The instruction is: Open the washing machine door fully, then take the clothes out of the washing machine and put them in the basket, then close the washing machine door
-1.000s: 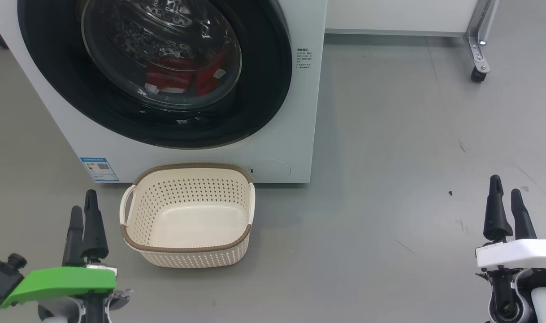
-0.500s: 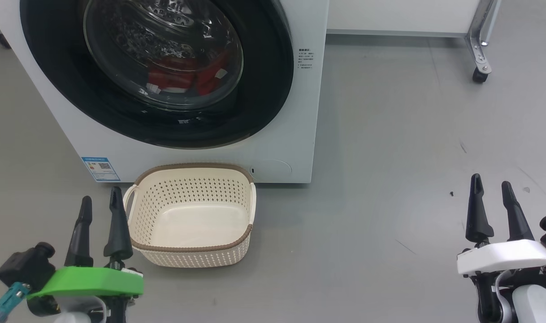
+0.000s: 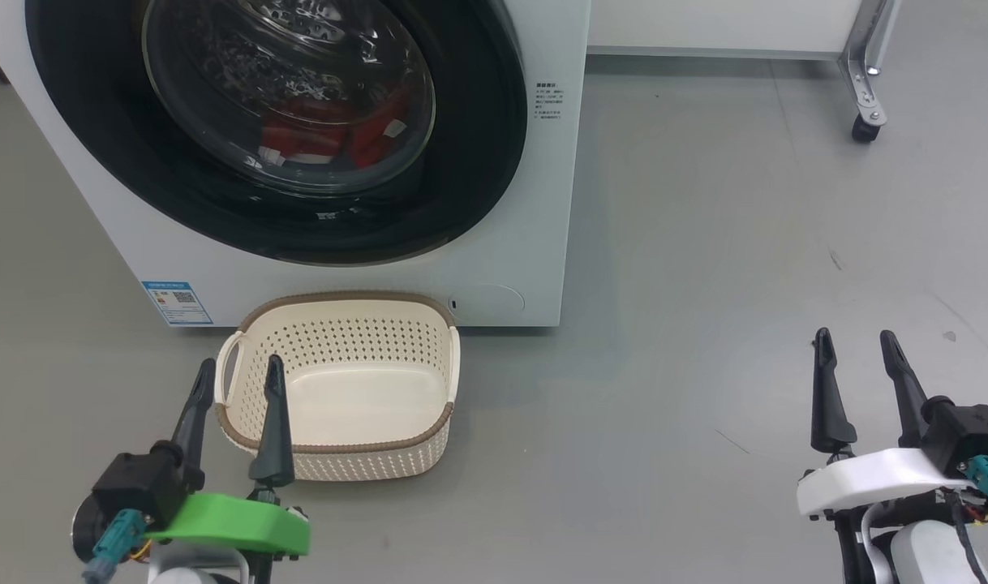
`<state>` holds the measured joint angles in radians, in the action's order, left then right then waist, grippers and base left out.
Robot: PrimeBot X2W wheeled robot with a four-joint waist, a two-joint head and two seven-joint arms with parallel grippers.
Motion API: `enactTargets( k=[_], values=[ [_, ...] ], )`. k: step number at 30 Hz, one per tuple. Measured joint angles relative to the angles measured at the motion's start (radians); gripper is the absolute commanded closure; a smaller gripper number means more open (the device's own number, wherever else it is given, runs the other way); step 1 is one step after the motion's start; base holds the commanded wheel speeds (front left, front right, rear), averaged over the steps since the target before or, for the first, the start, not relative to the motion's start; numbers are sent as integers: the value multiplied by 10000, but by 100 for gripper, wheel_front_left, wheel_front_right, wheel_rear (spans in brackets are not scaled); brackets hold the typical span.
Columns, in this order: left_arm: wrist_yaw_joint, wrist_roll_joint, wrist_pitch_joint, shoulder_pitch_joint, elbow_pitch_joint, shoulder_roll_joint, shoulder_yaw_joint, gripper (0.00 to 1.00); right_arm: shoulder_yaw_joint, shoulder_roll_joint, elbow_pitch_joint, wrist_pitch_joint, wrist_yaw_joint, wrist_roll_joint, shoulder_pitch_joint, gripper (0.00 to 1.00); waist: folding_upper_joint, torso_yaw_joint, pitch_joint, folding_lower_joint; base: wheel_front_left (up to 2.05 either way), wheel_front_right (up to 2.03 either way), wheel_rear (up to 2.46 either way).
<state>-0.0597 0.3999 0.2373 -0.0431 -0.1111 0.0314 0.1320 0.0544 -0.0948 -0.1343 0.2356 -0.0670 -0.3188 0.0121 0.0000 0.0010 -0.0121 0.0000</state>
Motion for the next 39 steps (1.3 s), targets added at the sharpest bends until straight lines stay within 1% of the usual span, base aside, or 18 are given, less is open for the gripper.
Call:
enactTargets(
  k=[5, 8, 10, 17, 22, 28, 30, 32, 39],
  values=[
    [217, -255, 148, 1, -276, 21, 282, 0, 111, 0, -165, 90, 86, 502, 3, 0, 0, -22, -30, 0, 0, 0, 0],
    [291, -263, 148, 1, -401, 23, 362, 0, 127, 4, -318, 88, 98, 512, 3, 0, 0, -32, -46, 0, 0, 0, 0],
    [297, -261, 148, 0, -514, 27, 426, 0, 132, 10, -414, 79, 173, 510, 3, 0, 0, -38, -57, 0, 0, 0, 0],
    [430, -38, 148, 1, -1089, 29, 644, 0, 157, 35, -754, 61, 182, 510, 8, 0, 0, -55, -69, 0, 0, 0, 0],
    [483, -10, 148, -4, -1262, 31, 677, 0, 173, 54, -915, 59, 182, 508, 59, 0, 0, -70, -52, 0, 0, 0, 0],
    [558, 54, 148, -25, -1294, 31, 679, 0, 174, 69, -1009, 59, 190, 508, 125, 0, 0, -77, -34, 0, 0, 0, 0],
    [562, 104, 148, -34, -1294, 31, 681, 0, 174, 69, -1041, 59, 255, 508, 166, 0, 0, -75, -35, 0, 0, 0, 0],
    [639, 111, 148, -41, -1294, 31, 685, 0, 174, 69, -1064, 59, 257, 508, 206, 0, 0, -72, -39, 0, 0, 0, 0],
    [685, 111, 148, -152, -1335, 31, 690, 0, 194, 73, -1175, 59, 257, 508, 212, 0, 0, -57, -65, 0, 0, 0, 0]
  ],
)
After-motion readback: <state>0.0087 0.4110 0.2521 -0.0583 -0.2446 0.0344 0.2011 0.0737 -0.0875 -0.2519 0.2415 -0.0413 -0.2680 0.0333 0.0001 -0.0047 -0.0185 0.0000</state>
